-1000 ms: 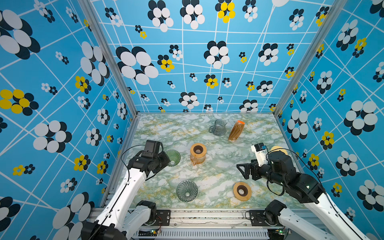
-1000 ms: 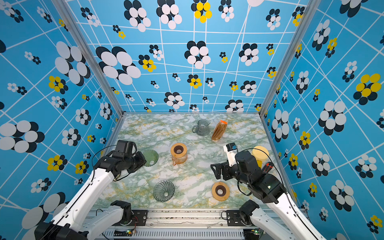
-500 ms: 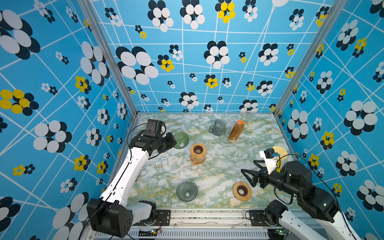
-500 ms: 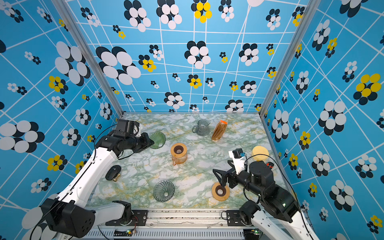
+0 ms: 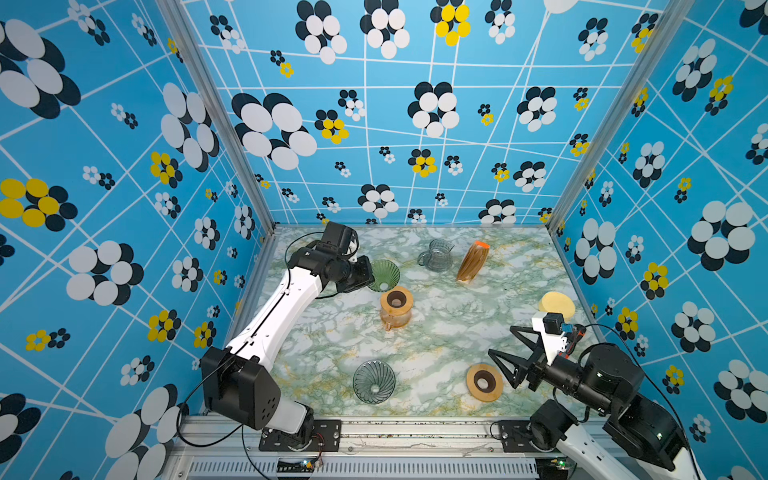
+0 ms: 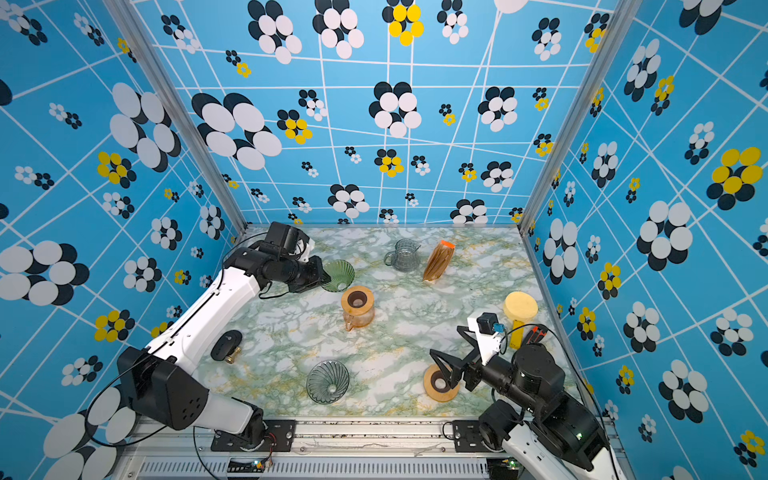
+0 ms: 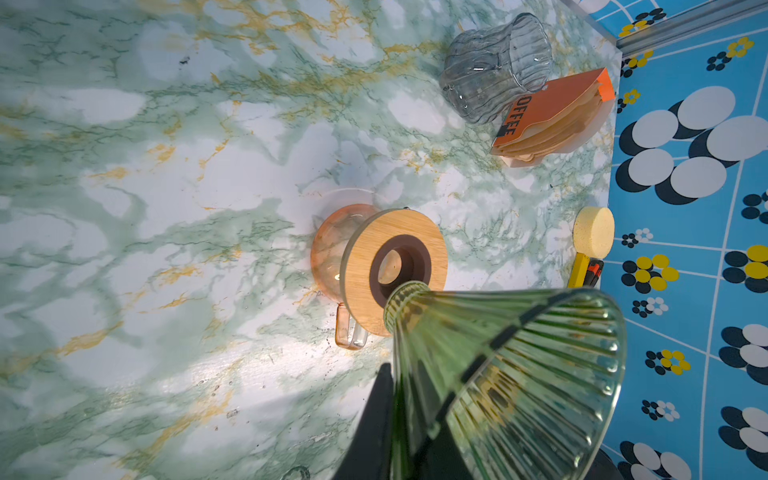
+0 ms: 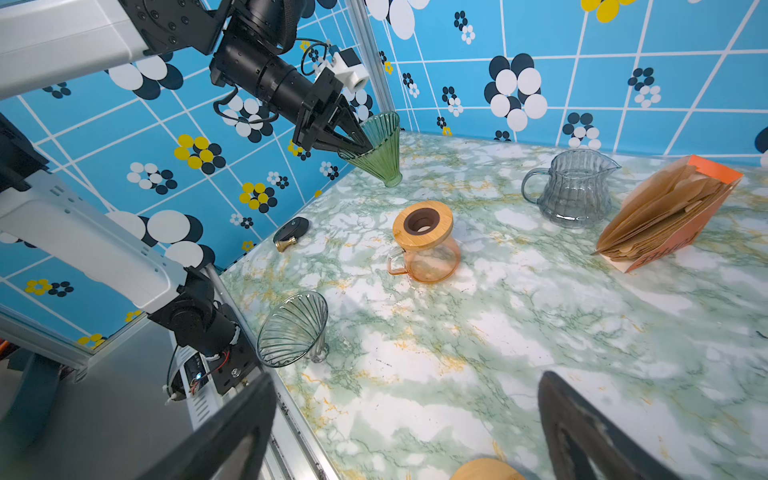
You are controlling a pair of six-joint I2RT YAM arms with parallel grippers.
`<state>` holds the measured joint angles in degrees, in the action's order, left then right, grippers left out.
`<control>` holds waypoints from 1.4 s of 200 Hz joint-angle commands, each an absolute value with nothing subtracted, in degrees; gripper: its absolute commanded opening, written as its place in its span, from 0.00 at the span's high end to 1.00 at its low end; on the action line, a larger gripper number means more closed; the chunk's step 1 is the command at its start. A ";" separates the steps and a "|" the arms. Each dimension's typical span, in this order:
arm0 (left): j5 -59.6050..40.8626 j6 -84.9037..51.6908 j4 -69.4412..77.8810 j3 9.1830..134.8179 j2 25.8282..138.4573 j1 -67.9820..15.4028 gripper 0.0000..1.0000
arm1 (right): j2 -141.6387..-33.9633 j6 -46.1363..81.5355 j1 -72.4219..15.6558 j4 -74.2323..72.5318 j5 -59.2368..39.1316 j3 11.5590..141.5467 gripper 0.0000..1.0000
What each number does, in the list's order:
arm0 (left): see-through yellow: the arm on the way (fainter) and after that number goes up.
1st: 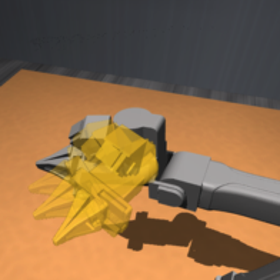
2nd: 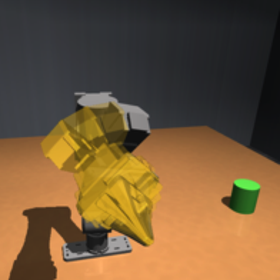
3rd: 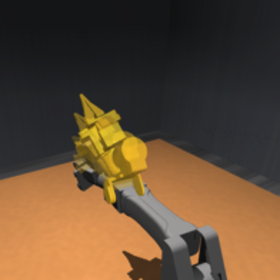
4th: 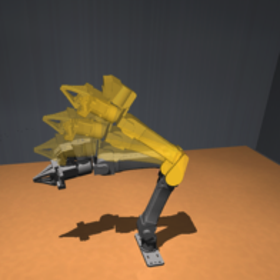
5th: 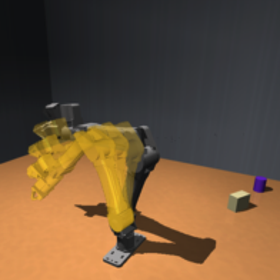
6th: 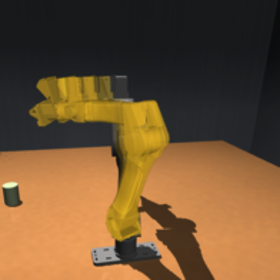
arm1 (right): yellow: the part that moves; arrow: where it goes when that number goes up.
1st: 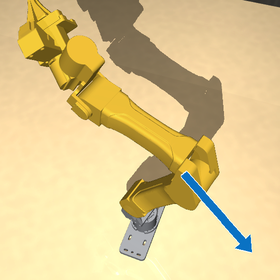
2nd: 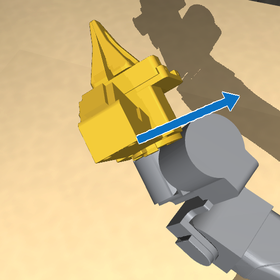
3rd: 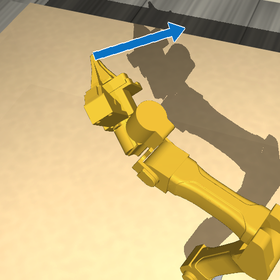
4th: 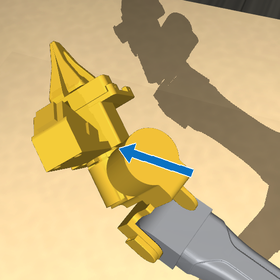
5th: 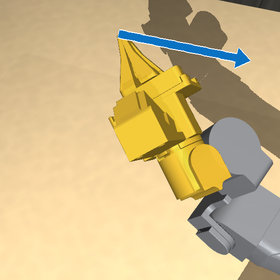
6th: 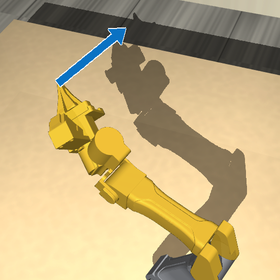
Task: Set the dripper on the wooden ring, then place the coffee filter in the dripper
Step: 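Carry the green dripper with the left gripper over the wooden stand on the pitcher, then lower the green dripper into the wooden stand's hole with the left gripper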
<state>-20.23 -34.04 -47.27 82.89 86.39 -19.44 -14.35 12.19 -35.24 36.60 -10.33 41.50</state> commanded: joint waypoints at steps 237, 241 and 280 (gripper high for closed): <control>-20.45 -31.97 -49.47 88.99 100.37 -24.17 0.89 | -14.85 11.65 -35.68 36.98 -7.47 40.56 0.01; -20.25 -31.91 -49.43 88.87 100.37 -24.17 0.89 | -14.85 11.69 -35.68 36.93 -7.50 40.59 0.01; -19.42 -31.64 -49.48 88.68 100.38 -24.21 0.89 | -14.77 11.78 -35.66 37.07 -7.39 40.60 0.01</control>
<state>-20.36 -32.93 -50.57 88.95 99.96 -23.73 -14.46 12.21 -35.24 36.67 -8.01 40.86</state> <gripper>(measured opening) 0.109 0.995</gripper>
